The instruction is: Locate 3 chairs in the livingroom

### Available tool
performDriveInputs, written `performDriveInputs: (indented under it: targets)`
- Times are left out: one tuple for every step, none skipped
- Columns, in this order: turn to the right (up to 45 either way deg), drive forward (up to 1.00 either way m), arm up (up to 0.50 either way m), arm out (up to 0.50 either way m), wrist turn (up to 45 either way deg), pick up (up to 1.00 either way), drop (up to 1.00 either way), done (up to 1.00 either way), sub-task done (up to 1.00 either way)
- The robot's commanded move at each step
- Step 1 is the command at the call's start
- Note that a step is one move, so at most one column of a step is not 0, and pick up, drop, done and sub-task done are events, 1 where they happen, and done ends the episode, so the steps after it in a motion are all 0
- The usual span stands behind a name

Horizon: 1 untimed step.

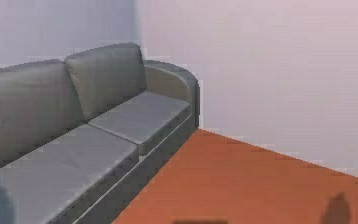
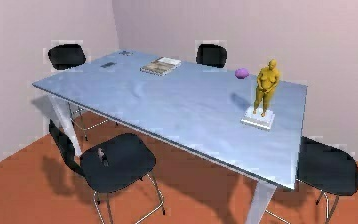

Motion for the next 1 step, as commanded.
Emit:
performDriveInputs:
  targets:
    - [-3.0,0.00,0.00,0.00,0.0,0.00,0.00,0.00,0.00]
